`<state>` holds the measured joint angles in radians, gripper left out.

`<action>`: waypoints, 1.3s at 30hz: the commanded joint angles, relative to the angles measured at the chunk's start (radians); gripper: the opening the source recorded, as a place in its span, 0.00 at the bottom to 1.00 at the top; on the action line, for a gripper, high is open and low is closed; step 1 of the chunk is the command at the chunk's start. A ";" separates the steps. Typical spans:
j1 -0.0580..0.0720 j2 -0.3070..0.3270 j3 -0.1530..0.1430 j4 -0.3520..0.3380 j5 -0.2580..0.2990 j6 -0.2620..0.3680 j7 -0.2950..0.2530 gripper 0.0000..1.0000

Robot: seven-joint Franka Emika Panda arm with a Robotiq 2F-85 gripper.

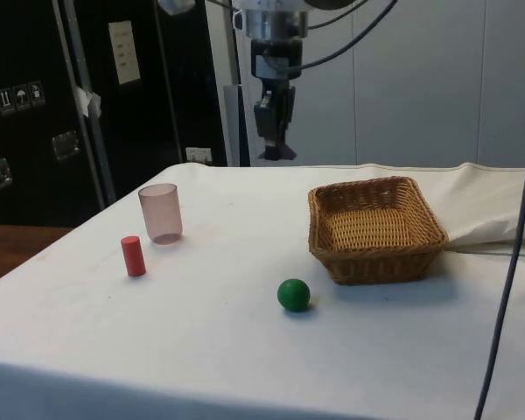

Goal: Pick up the triangular block and place it into the basket.

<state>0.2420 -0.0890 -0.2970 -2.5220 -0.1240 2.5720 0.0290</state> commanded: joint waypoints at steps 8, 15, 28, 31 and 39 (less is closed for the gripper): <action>-0.008 -0.064 -0.001 -0.072 -0.038 0.005 0.001 0.34; -0.011 -0.115 -0.002 -0.126 -0.054 0.004 -0.008 0.34; -0.016 -0.199 -0.009 -0.226 -0.081 0.008 -0.028 0.34; -0.017 -0.214 -0.014 -0.250 -0.084 0.012 -0.038 0.34; -0.016 -0.226 -0.039 -0.312 -0.090 0.049 -0.073 0.34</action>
<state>0.2340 -0.3140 -0.3380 -2.8280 -0.2000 2.6070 -0.0480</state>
